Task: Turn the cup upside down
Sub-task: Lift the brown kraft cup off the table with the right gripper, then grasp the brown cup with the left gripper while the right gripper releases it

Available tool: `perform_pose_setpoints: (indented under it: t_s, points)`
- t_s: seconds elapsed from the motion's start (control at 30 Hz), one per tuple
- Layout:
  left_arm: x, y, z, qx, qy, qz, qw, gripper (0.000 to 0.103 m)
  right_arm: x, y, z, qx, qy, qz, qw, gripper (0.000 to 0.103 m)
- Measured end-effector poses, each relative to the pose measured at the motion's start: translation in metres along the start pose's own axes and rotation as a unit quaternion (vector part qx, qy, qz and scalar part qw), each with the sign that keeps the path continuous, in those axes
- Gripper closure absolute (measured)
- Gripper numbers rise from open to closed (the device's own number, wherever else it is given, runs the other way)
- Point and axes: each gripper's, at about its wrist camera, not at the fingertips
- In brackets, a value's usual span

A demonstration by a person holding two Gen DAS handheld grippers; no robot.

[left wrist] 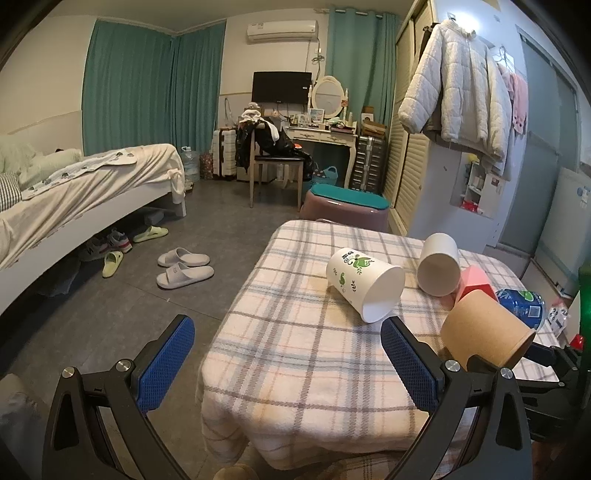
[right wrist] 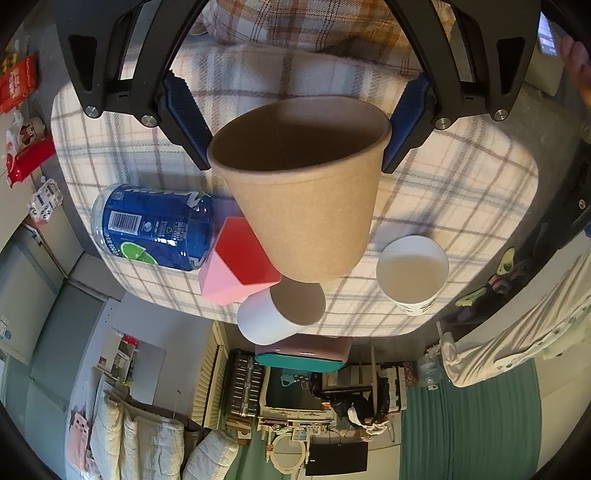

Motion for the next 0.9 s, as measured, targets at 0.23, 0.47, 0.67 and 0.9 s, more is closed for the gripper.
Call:
perform_pose_setpoints:
  t_s: [0.23,0.47,0.67,0.9]
  points:
    - [0.016,0.005,0.004,-0.006,0.009,-0.016,0.9998,0.0,0.011,-0.001,0.013,0.033,0.043,-0.011,0.999,0.005]
    - [0.043,0.019,0.005,-0.023,0.001,-0.019,0.9996,0.0,0.047,0.014,0.051,0.079,0.053,-0.007,0.995,0.001]
    - [0.092,0.03,-0.007,-0.068,-0.03,-0.035,0.9966,0.0,0.104,0.016,0.06,0.095,0.021,-0.019,0.995,0.001]
    - [0.152,0.035,-0.035,-0.137,-0.078,-0.039,0.9868,0.0,0.156,0.013,0.055,0.106,-0.004,-0.05,0.993,0.001]
Point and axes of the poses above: each gripper's, at about its wrist camera, not at the fingertips, and z roughly against the way its jaws point, x to its right, y to its top, and after that the axes turned 6 degrees about x, right-handed
